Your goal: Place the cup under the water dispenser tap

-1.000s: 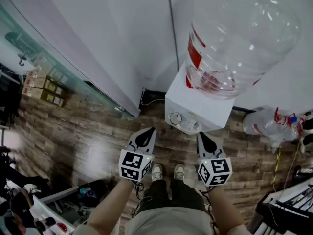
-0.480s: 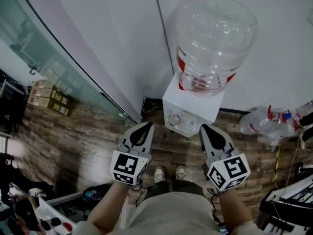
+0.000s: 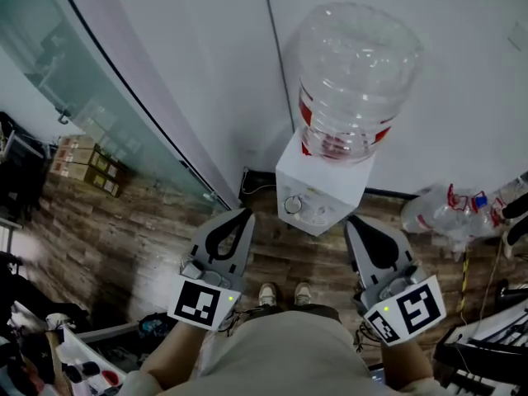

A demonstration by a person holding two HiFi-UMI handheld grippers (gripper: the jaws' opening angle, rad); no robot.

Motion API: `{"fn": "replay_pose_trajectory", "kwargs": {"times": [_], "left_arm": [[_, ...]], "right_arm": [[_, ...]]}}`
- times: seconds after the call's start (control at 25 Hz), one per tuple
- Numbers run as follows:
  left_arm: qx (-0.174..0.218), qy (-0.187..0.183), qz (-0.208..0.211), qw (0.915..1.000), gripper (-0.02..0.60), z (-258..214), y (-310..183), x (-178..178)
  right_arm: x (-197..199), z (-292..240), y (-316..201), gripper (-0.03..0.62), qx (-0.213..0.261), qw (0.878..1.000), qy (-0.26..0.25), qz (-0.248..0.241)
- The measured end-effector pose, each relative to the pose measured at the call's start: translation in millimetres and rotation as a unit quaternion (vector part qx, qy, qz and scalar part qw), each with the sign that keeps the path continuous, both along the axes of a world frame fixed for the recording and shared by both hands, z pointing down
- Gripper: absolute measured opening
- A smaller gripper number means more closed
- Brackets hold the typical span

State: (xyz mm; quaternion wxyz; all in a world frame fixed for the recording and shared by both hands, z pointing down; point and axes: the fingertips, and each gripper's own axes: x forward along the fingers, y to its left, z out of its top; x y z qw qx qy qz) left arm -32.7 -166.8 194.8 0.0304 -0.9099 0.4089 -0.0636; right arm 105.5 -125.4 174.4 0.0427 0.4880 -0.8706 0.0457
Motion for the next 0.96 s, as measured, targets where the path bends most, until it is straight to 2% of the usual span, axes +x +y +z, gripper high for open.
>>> {"fn": "replay_pose_trajectory", "kwargs": {"times": [0.2, 0.36, 0.96], "left_arm": [[-0.007, 0.004, -0.019, 0.9998, 0.006, -5.5, -1.1, -9.7], [0.011, -0.004, -0.019, 0.9997, 0.006, -11.8, -6.0, -13.1], [0.011, -0.010, -0.014, 0.9998, 0.006, -18.8, -4.2, -5.9]], "right_arm": [[-3.1, -17.6, 6.6, 0.006, 0.033, 0.999, 0.032, -0.003], [-1.8, -21.3, 4.2, 0.006, 0.043, 0.998, 0.051, 0.004], [17.3, -27.7, -7.4, 0.006, 0.060, 0.997, 0.046, 0.020]]}}
